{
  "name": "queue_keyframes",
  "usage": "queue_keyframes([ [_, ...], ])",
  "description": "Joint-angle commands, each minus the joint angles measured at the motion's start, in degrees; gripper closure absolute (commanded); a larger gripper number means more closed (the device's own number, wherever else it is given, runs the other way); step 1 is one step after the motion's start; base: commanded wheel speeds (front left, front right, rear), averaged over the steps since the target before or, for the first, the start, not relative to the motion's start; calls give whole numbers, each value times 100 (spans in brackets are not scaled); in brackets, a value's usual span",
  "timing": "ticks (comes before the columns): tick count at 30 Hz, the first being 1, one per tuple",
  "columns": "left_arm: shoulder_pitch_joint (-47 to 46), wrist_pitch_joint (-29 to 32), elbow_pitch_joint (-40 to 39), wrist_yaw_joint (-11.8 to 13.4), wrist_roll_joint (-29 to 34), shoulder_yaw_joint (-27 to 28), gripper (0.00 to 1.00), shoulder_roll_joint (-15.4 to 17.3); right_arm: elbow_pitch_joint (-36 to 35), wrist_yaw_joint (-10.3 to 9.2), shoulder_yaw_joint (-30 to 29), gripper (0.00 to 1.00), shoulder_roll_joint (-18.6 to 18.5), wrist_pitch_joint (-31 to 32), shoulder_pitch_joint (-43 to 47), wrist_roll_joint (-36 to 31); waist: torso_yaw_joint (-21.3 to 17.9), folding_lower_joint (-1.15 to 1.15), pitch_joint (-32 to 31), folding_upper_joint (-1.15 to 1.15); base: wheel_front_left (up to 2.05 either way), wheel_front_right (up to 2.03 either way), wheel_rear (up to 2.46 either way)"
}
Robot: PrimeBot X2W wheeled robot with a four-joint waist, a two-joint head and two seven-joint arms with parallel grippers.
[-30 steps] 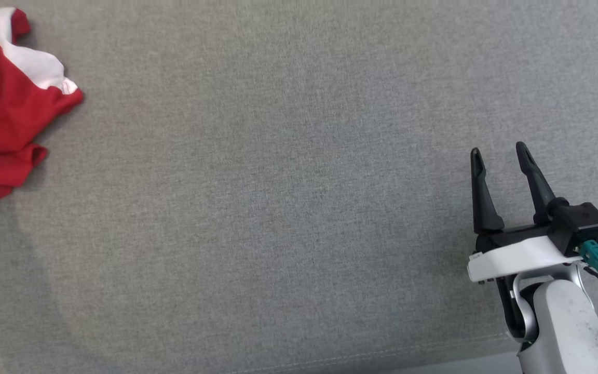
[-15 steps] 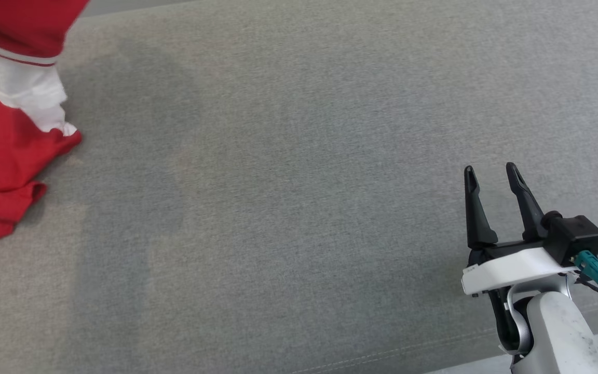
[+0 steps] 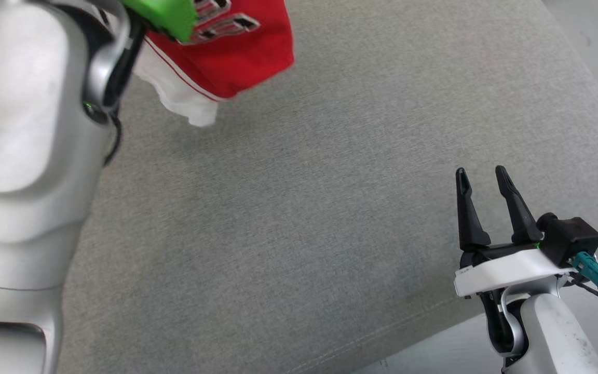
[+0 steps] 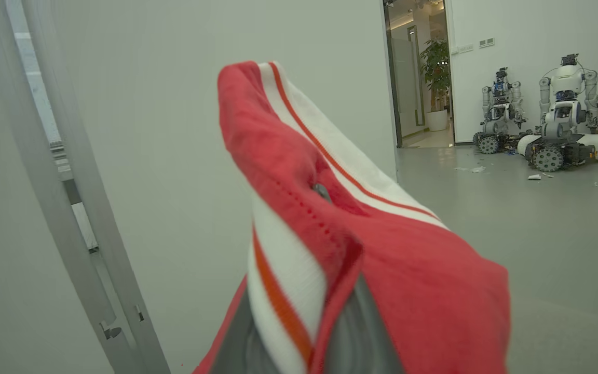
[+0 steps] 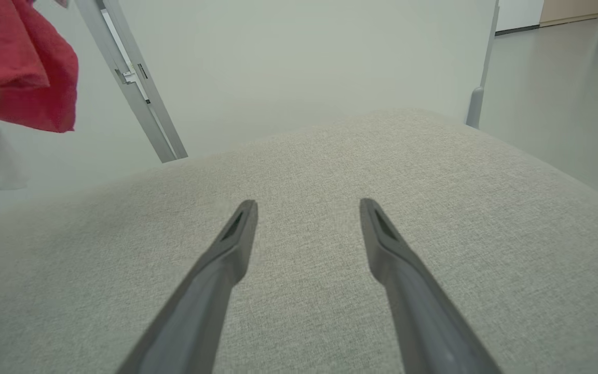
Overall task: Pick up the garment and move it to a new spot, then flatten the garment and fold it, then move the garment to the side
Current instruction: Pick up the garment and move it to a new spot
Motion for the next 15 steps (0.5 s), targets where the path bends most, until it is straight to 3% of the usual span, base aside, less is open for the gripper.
queue_keyframes([
  [1, 250, -74, 111, -25, -17, -100, 100, -62, -21, -4, 17, 0, -1, -19, 52, 58, -325, 0, 41, 0, 0, 0, 0],
  [8, 1294, -539, 806, 76, -88, -469, 100, -398, -81, -4, 45, 0, 0, -18, 96, 127, -472, 0, 120, 0, 0, 0, 0],
  [15, 2250, -1029, 1662, 87, -247, -660, 100, -673, -72, -4, 70, 0, -2, -18, 67, 79, -361, 0, 141, 0, 0, 0, 0],
])
